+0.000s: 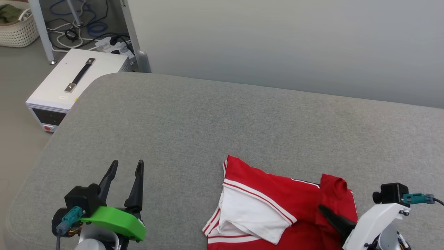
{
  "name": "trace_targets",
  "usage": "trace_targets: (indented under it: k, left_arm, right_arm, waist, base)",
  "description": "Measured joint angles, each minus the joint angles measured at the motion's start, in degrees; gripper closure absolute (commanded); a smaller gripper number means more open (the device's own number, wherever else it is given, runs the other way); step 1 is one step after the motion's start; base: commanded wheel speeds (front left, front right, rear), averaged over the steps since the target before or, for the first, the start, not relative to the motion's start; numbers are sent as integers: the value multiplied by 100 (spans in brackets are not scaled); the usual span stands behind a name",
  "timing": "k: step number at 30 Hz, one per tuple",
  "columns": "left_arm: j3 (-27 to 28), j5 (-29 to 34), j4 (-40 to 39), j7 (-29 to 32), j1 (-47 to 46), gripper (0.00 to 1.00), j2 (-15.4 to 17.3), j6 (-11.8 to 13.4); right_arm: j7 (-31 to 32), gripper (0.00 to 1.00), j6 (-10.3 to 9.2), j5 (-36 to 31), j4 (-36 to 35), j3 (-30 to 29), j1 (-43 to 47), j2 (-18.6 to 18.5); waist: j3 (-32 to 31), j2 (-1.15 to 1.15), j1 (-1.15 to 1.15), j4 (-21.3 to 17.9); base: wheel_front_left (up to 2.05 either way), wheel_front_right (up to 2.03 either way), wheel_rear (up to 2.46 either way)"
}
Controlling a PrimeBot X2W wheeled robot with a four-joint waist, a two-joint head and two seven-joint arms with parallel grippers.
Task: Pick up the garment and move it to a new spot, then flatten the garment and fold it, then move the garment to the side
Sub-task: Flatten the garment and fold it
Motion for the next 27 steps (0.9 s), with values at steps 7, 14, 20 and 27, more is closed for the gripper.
trace_targets:
  k: [7, 14, 20, 27]
  left_arm:
    - [7, -41, 36, 1, 12, 0, 1, 0]
    - [-4, -43, 60, 1, 4, 0, -14, 0]
    - [-54, -57, 97, 1, -26, 0, -43, 0]
    - [-118, -191, 226, 1, -99, 0, -69, 0]
  right_arm:
    - [-345, 100, 0, 595, 335, 608, -250, 99]
    - [-1058, 100, -1, 921, 1063, 1393, -765, 123]
    - [-1457, 100, -4, 1085, 1831, 1800, -1273, 124]
    - [-1848, 100, -4, 1351, 2655, 2127, -1807, 125]
  waist:
    - [53, 0, 0, 191]
    - [202, 0, 0, 330]
    - [293, 0, 0, 460]
    - [404, 0, 0, 617]
  base:
    - [0, 0, 0]
    - [0, 0, 0]
    - [0, 0, 0]
    - [0, 0, 0]
